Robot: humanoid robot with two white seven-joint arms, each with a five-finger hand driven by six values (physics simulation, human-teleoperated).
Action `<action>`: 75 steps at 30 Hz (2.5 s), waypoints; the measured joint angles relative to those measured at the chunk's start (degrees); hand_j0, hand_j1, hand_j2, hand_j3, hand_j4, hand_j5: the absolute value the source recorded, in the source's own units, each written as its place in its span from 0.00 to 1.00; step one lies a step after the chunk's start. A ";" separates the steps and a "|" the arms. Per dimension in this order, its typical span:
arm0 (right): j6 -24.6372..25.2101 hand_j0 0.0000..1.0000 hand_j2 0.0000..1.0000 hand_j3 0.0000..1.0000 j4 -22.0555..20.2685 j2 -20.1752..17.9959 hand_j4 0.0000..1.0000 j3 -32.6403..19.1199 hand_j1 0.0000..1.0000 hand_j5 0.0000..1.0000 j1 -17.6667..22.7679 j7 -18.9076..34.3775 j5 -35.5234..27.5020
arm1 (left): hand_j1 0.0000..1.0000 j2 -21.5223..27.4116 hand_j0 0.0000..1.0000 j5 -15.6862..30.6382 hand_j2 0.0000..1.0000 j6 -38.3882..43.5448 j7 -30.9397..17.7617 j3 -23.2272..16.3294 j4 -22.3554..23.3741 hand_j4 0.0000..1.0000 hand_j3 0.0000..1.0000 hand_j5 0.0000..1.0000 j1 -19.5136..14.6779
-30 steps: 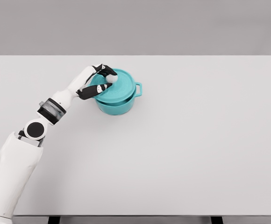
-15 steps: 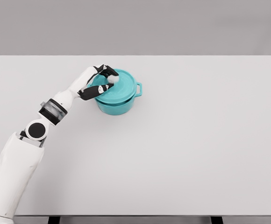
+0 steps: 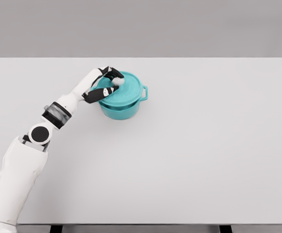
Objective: Cover the pot with left arm
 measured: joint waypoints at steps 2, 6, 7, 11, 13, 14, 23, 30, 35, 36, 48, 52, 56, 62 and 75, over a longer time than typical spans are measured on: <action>0.00 1.00 1.00 1.00 0.01 0.00 1.00 0.00 1.00 1.00 0.00 0.00 0.00 | 0.52 -0.01 0.52 -0.02 0.52 0.00 0.00 0.00 0.44 0.52 0.52 0.52 0.00; 0.00 1.00 1.00 1.00 0.03 0.00 1.00 0.00 1.00 1.00 0.00 0.00 0.00 | 0.54 0.03 0.54 -0.03 0.54 0.00 0.00 0.00 0.78 0.54 0.54 0.54 0.00; 0.00 1.00 1.00 1.00 0.03 0.00 1.00 0.00 1.00 1.00 0.00 0.00 0.00 | 0.55 0.04 0.55 -0.02 0.55 0.00 0.00 0.00 0.82 0.55 0.55 0.55 0.00; 0.00 1.00 1.00 1.00 0.01 0.00 1.00 0.00 1.00 1.00 0.00 0.00 0.00 | 0.63 0.06 0.63 -0.01 0.63 0.01 0.00 0.00 0.91 0.63 0.63 0.63 0.00; 0.00 1.00 1.00 1.00 0.01 0.00 1.00 0.00 1.00 1.00 0.00 0.00 0.00 | 0.64 0.06 0.64 -0.01 0.64 0.01 0.00 0.00 0.98 0.64 0.64 0.64 0.00; 0.00 1.00 1.00 1.00 0.01 0.00 1.00 0.00 1.00 1.00 0.00 0.00 0.00 | 0.64 0.06 0.64 -0.01 0.64 0.01 0.00 0.00 1.01 0.64 0.64 0.64 0.00; 0.00 1.00 1.00 1.00 0.00 0.00 1.00 0.00 1.00 1.00 0.00 0.00 0.00 | 0.64 -0.09 0.64 -0.01 0.64 0.00 0.00 0.00 2.02 0.64 0.64 0.64 -0.18; 0.00 1.00 1.00 1.00 0.02 0.00 1.00 0.00 1.00 1.00 0.00 0.00 0.00 | 0.78 -0.11 0.78 0.00 0.78 -0.01 0.00 -0.06 2.33 0.78 0.78 0.78 -0.09; 0.00 1.00 1.00 1.00 0.00 0.00 1.00 0.00 1.00 1.00 0.00 0.00 0.00 | 0.88 -0.04 0.88 0.19 0.88 0.02 0.00 -0.44 2.59 0.88 0.88 0.88 -0.18; 0.00 1.00 1.00 1.00 0.01 0.00 1.00 0.00 1.00 1.00 0.00 0.00 0.00 | 0.90 -0.02 0.90 0.63 0.90 0.06 0.05 -0.47 2.64 0.90 0.90 0.90 -0.18; 0.00 1.00 1.00 1.00 0.02 0.00 1.00 0.00 1.00 1.00 0.00 0.00 0.00 | 0.93 0.18 0.93 0.85 0.93 -0.19 -0.10 -0.59 2.71 0.93 0.93 0.93 -0.61; 0.00 1.00 1.00 1.00 0.01 0.00 1.00 0.00 1.00 1.00 0.00 0.00 0.00 | 0.93 0.09 0.93 0.86 0.93 -0.92 -0.10 -0.51 2.74 0.93 0.93 0.93 -0.62; 0.00 1.00 1.00 1.00 0.01 0.00 1.00 0.00 1.00 1.00 0.00 0.00 0.00 | 0.93 0.10 0.93 1.50 0.93 -1.20 -0.12 -0.51 2.79 0.93 0.93 0.93 -1.23; 0.00 1.00 1.00 1.00 0.01 0.00 1.00 0.00 1.00 1.00 0.00 0.00 0.00 | 0.94 0.04 0.94 2.15 0.94 -1.33 -0.29 -0.43 2.81 0.94 0.94 0.94 -1.32; 0.00 1.00 1.00 1.00 0.02 0.00 1.00 0.00 1.00 1.00 0.00 0.00 0.00 | 1.00 10.94 1.00 15.46 1.00 -5.18 -3.41 -2.24 -5.31 1.00 1.00 1.00 0.09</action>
